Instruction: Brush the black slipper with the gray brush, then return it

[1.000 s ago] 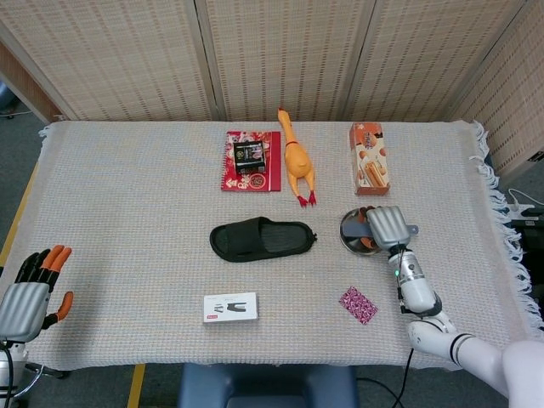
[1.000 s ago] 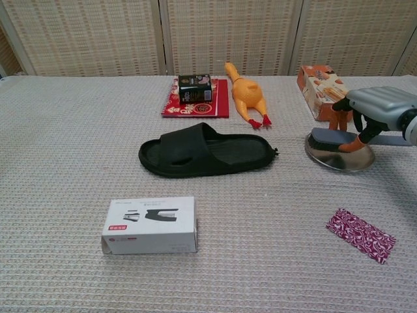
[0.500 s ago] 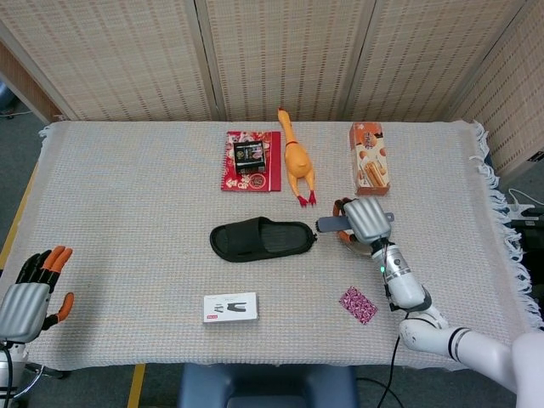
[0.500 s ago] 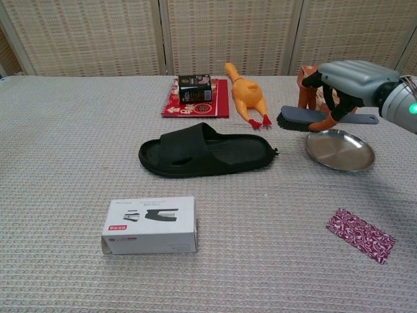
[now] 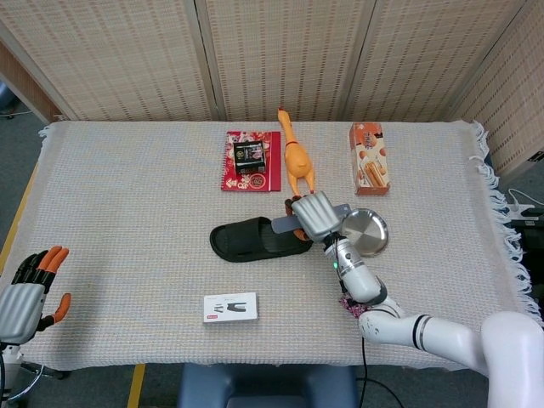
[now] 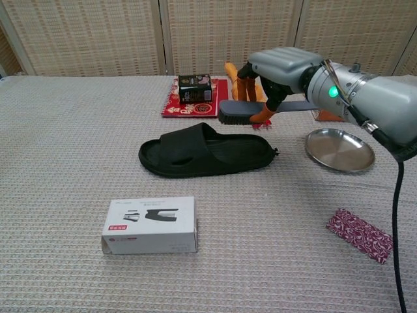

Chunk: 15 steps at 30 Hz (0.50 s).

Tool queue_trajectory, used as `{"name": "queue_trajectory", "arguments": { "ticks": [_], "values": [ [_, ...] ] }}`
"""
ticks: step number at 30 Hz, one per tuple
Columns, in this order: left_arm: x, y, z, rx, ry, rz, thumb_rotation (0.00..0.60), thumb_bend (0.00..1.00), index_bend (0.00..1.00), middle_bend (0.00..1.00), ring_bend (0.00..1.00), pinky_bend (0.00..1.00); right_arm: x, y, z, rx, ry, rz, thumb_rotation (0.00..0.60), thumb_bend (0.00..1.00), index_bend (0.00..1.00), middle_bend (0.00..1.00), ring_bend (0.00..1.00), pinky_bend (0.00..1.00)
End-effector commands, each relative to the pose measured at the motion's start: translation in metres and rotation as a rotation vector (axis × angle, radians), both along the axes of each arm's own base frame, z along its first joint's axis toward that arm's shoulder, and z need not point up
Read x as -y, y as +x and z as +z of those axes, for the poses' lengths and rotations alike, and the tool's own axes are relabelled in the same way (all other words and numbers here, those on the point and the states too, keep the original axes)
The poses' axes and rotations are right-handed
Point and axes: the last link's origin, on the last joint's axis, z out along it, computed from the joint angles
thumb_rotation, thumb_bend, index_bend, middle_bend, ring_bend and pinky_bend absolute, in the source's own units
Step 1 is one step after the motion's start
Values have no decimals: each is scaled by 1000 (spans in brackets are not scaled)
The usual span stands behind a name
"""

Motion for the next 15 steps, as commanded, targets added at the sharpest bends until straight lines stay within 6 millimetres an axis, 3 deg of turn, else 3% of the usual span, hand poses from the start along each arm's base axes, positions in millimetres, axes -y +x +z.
{"name": "queue_trajectory", "arguments": {
  "ticks": [1,3,7,15],
  "values": [
    [0,0,1,5,1,-1,600,491,0,0,0,70,-1,10,-3,23,8,6,600,356,904,660,580,805],
    [1,0,4,19,7,-6,600,491,0,0,0,70,-7,36,-14,15,25,60,600,356,905,662,580,805],
    [2,0,7,27,3,-12,600,492,0,0,0,70,-11,48,-24,-5,16,58,600,357,907,664,580,805],
    [5,1,9,35,6,-24,600,491,0,0,0,70,-11,40,-33,-43,1,28,600,356,909,668,580,805]
  ]
}}
